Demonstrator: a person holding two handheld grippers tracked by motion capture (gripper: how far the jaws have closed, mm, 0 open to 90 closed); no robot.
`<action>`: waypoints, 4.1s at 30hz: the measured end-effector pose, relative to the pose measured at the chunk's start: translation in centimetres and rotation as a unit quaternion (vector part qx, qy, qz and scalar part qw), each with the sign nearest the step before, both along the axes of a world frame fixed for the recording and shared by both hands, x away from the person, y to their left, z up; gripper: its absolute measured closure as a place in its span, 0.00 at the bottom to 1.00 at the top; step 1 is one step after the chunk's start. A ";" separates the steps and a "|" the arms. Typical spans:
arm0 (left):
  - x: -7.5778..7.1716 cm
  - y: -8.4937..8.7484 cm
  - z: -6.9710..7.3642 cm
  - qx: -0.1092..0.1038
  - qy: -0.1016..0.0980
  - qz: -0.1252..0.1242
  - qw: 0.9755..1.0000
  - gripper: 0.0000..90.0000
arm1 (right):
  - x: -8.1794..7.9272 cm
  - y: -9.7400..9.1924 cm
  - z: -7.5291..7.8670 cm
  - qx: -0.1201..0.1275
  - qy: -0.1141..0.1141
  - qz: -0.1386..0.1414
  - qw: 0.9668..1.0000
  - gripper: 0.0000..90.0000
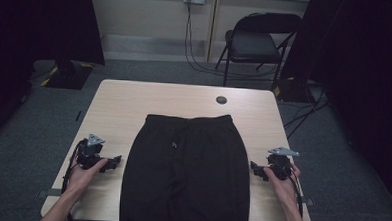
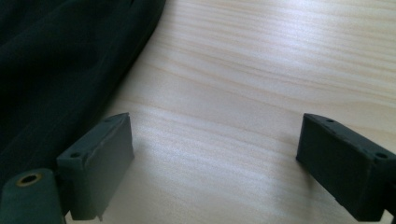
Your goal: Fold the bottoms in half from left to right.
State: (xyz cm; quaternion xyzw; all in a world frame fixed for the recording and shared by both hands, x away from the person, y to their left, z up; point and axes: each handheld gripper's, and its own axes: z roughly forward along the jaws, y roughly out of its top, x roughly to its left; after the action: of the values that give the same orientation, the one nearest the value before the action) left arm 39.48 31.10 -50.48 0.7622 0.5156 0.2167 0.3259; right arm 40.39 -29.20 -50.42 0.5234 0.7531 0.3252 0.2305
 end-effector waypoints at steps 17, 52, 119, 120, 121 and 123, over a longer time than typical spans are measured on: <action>-0.8 -0.9 2.6 0.005 0.000 -0.034 0.999 0.24 | -2.0 0.2 4.6 0.023 -0.058 0.010 0.998 0.31; 0.4 -9.3 1.5 0.016 0.023 -0.190 0.981 0.49 | -4.2 20.0 0.7 -0.004 0.008 0.316 0.949 0.49; 1.4 -12.1 2.5 -0.002 -0.004 -0.197 0.980 0.50 | -8.7 27.7 3.8 0.011 -0.028 0.371 0.928 1.00; 1.4 -12.1 2.5 -0.005 -0.002 -0.196 0.981 0.50 | -8.7 27.6 3.5 0.018 -0.021 0.367 0.930 0.98; 1.6 -12.1 2.4 -0.004 -0.002 -0.197 0.980 0.51 | -8.8 27.7 3.3 0.022 -0.017 0.370 0.929 0.94; 1.7 -12.1 2.2 0.001 0.005 -0.193 0.981 0.53 | -9.3 29.0 2.8 0.029 -0.019 0.384 0.923 0.82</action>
State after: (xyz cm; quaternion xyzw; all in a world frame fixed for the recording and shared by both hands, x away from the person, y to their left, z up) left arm 41.13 19.05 -48.27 0.8485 0.3607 0.1465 0.3585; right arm 31.05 -0.19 -47.63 0.1947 0.8820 0.4203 0.0868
